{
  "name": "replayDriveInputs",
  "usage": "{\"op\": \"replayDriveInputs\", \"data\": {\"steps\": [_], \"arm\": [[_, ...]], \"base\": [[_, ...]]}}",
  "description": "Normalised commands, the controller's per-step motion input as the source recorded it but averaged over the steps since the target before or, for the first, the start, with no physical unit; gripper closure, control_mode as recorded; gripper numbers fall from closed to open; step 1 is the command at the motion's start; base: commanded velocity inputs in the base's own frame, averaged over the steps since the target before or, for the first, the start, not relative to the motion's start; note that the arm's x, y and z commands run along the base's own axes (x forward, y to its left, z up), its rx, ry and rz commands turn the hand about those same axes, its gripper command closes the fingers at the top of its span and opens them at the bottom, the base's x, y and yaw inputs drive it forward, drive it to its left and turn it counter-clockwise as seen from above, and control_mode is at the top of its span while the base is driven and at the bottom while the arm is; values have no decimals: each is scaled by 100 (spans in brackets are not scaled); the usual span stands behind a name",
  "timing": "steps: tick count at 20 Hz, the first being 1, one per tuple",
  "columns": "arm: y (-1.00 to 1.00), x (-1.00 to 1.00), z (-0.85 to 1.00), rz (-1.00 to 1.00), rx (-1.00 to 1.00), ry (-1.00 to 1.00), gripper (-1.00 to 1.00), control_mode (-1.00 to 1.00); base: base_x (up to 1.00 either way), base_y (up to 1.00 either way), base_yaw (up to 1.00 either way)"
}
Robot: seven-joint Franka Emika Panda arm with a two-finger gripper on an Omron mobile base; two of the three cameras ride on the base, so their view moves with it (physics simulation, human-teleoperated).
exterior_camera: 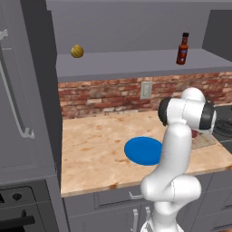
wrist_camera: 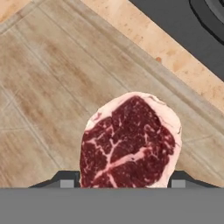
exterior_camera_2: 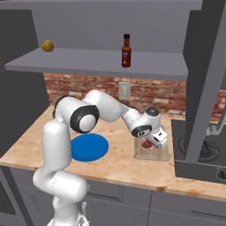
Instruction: Pick the steak from the plate and place it on the cutting board. Then pick the condiment bottle from the cabinet and place it next to the cutting board.
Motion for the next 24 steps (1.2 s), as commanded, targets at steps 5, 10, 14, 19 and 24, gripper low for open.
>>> {"op": "replayDriveInputs", "data": {"steps": [5, 10, 14, 19, 24], "arm": [[0, 29, -41, 0, 0, -7, -100, -100], [0, 27, -39, 0, 0, -7, -100, -100], [0, 24, -36, 0, 0, -3, -100, -100], [0, 13, -12, 0, 0, 0, -100, -100], [0, 0, 19, 0, 0, 0, -100, -100]], "base": [[0, 0, 0], [0, 0, 0], [0, 0, 0], [0, 0, 0], [0, 0, 0]]}}
